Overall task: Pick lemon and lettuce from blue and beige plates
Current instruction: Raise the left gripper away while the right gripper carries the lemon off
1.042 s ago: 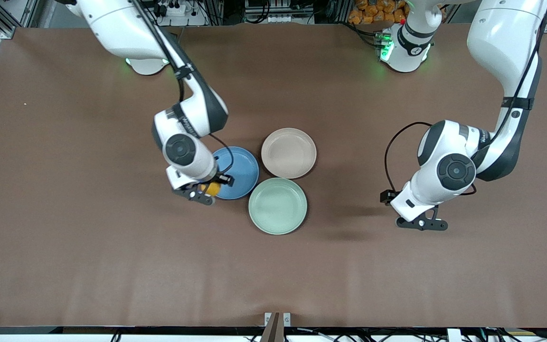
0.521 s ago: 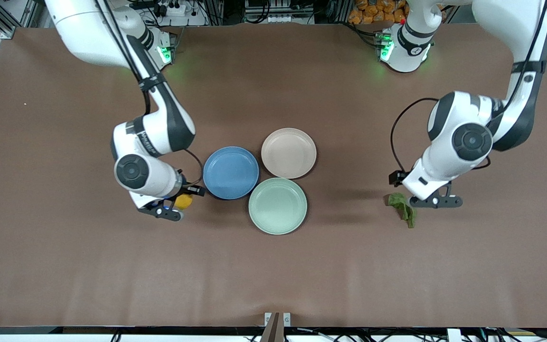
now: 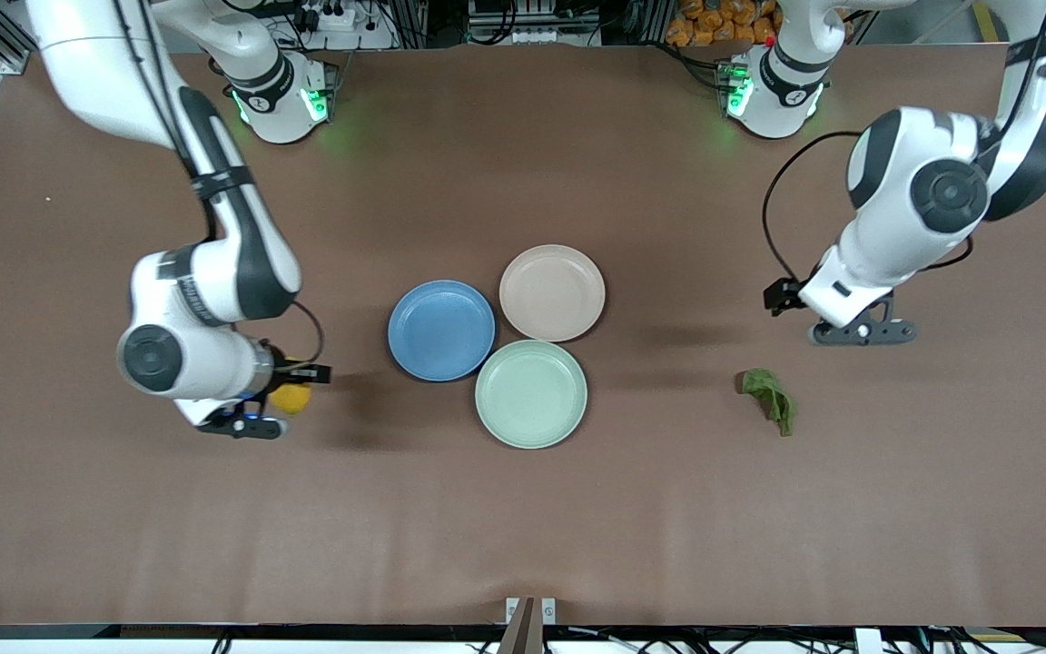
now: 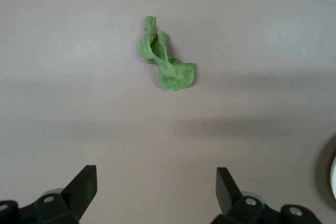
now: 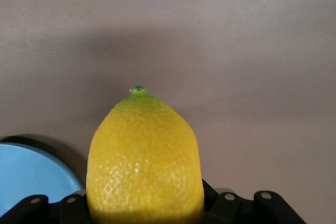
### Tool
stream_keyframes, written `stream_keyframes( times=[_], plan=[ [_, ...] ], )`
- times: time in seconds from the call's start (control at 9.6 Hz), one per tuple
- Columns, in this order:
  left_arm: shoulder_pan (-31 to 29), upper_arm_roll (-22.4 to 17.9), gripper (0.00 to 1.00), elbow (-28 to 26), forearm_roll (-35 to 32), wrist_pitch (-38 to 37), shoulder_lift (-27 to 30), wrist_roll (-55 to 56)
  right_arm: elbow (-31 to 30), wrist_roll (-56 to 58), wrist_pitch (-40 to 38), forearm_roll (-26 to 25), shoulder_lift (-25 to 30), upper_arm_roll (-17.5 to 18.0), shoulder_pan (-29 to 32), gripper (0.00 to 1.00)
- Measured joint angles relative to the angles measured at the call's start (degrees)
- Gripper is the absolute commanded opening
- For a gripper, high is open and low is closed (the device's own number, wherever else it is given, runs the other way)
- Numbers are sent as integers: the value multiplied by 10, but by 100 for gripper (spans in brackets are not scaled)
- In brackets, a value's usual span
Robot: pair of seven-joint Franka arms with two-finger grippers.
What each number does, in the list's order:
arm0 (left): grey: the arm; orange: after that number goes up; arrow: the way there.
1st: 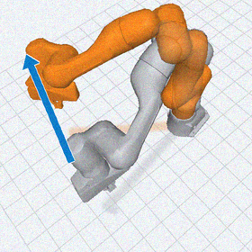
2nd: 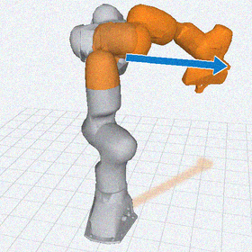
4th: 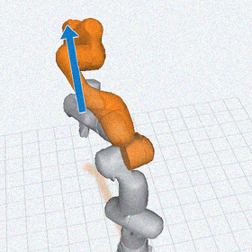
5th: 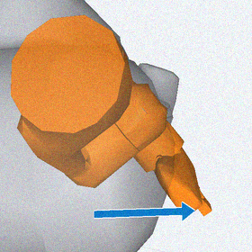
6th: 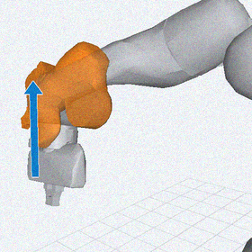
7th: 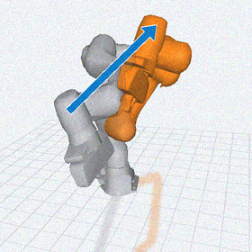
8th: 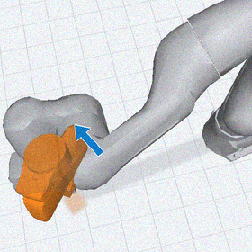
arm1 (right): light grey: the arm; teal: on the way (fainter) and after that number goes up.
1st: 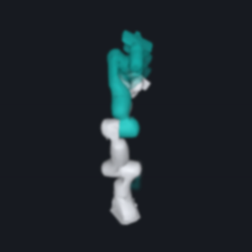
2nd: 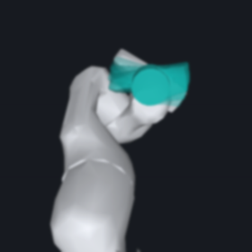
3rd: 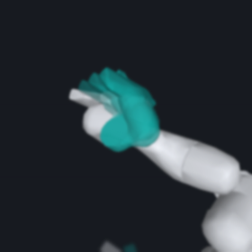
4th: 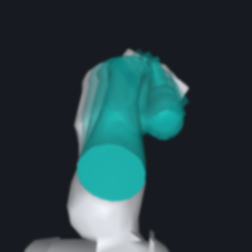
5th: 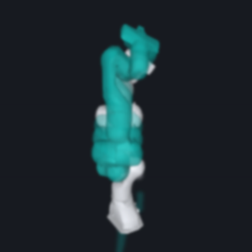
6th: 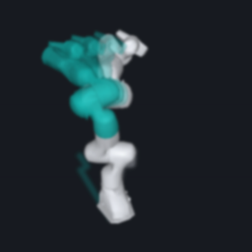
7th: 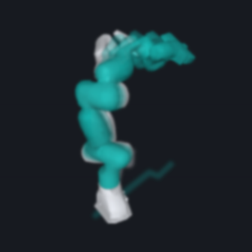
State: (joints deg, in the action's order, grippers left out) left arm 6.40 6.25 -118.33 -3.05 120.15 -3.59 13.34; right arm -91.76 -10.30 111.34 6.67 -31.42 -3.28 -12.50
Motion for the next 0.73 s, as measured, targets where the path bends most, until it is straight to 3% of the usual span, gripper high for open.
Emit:
stream_keyframes(
  times=[0.42,0.73],
  plan=[
    [0,-1,100,14,1,4,43,0,-64,114,32,-7,35,-14,44,31],
    [0,-2,100,116,1,-96,49,0,-179,171,133,-13,74,-25,45,31]
  ],
)
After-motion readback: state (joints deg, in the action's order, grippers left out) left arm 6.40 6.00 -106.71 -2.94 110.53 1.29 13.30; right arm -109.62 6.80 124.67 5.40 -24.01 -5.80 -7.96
